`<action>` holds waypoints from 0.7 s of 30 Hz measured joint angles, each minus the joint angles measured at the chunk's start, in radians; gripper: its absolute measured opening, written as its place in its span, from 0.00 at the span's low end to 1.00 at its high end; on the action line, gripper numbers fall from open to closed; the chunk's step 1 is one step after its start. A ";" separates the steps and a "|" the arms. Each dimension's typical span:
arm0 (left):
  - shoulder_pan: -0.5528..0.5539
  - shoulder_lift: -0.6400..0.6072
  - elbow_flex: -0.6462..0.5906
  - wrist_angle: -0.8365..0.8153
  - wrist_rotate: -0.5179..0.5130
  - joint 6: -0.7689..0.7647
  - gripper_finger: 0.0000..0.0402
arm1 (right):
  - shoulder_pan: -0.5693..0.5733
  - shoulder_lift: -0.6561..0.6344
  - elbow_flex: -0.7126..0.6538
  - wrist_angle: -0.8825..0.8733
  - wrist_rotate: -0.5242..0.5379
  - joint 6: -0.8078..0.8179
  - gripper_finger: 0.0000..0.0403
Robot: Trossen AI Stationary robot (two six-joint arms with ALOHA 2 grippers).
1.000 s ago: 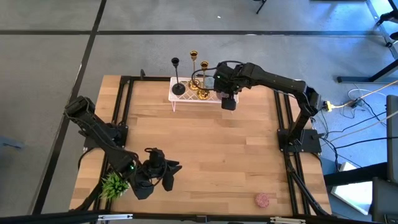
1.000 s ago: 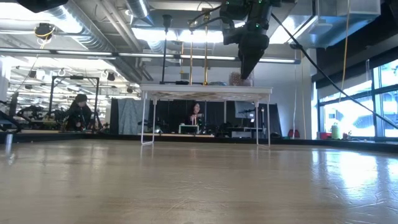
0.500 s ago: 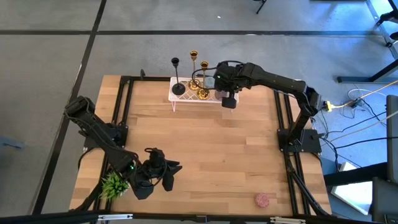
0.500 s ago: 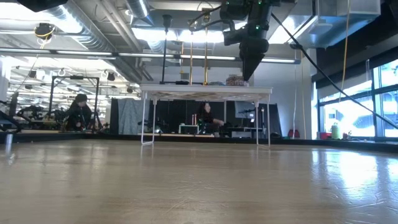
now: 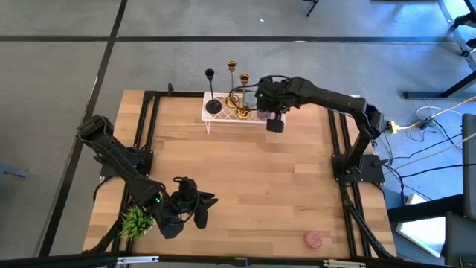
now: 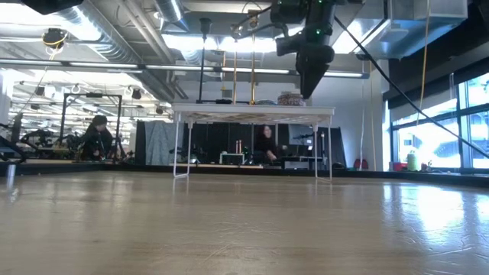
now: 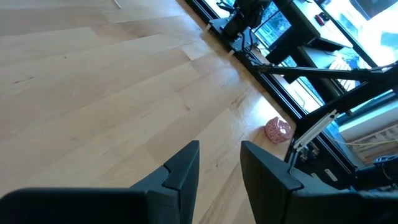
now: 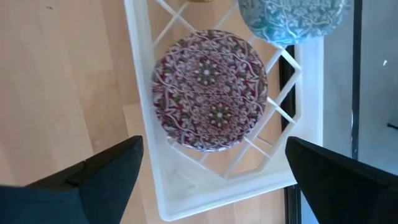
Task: Pick & Place candle stick holders
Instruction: Put the pink patterned scented candle on the shelf
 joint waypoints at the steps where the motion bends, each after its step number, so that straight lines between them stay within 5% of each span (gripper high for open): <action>1: 0.000 0.000 0.000 0.001 0.000 0.000 0.28 | 0.005 0.000 0.000 0.000 0.000 0.000 0.98; 15: -0.014 0.000 0.000 0.013 -0.014 0.000 0.28 | 0.089 0.000 0.000 0.000 0.261 0.021 0.98; 21: -0.014 0.000 0.000 0.013 -0.020 0.000 0.28 | 0.117 -0.041 0.000 -0.007 0.134 0.090 0.98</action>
